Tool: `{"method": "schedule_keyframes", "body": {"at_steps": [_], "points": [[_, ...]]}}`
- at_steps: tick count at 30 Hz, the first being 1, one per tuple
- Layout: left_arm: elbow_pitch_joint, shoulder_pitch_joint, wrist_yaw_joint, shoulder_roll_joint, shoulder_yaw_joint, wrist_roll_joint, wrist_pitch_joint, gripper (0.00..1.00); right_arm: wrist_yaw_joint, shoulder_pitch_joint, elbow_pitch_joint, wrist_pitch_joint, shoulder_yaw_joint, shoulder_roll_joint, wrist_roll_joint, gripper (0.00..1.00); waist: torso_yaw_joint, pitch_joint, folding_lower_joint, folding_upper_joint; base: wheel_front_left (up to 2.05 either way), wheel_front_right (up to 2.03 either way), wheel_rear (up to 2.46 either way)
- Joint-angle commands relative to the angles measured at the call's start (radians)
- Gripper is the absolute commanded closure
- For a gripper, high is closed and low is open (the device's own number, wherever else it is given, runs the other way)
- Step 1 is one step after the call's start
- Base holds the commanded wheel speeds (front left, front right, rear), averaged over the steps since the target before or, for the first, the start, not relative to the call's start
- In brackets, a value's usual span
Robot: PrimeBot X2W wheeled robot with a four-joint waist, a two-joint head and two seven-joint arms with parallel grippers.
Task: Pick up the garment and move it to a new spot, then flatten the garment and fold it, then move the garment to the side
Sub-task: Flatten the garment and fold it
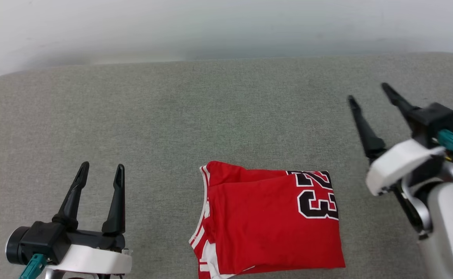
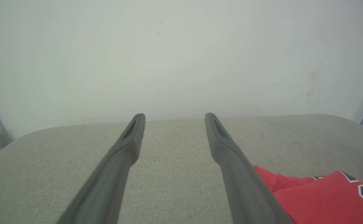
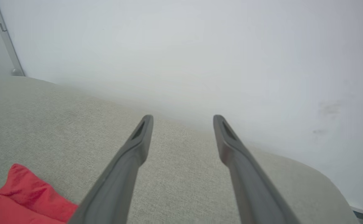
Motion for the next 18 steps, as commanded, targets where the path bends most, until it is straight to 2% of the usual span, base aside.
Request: {"method": "schedule_keyframes", "body": {"at_steps": [1,5,8,9,18], "points": [[-0.002,-0.017,-0.001,-0.001,-0.002,0.004,-0.002,0.00,-0.001,0.024,-0.006,-0.010,-0.010,0.001,-0.002,0.00,-0.003,0.003,0.0000,0.0000,0.00,0.00,0.00],[-0.008,-0.016,-0.001,-0.006,0.000,0.000,-0.002,0.00,-0.001,0.099,-0.065,-0.086,-0.100,0.011,-0.020,0.00,-0.015,0.011,0.0000,0.0000,0.00,0.00,0.00],[-0.013,-0.017,-0.001,-0.008,-0.003,-0.003,-0.002,0.00,-0.001,0.164,-0.107,-0.139,-0.160,0.039,-0.031,0.00,-0.020,0.017,0.0000,0.0000,0.00,0.00,0.00],[-0.016,-0.018,-0.001,-0.009,-0.003,-0.003,-0.002,0.00,-0.001,0.199,-0.130,-0.172,-0.189,0.066,-0.033,0.00,-0.023,0.020,0.0000,0.0000,0.00,0.00,0.00],[-0.024,-0.016,-0.001,-0.016,-0.015,-0.002,-0.002,0.00,-0.001,0.300,-0.174,-0.245,-0.198,0.128,-0.034,0.00,-0.021,0.016,0.0000,0.0000,0.00,0.00,0.00]]}}
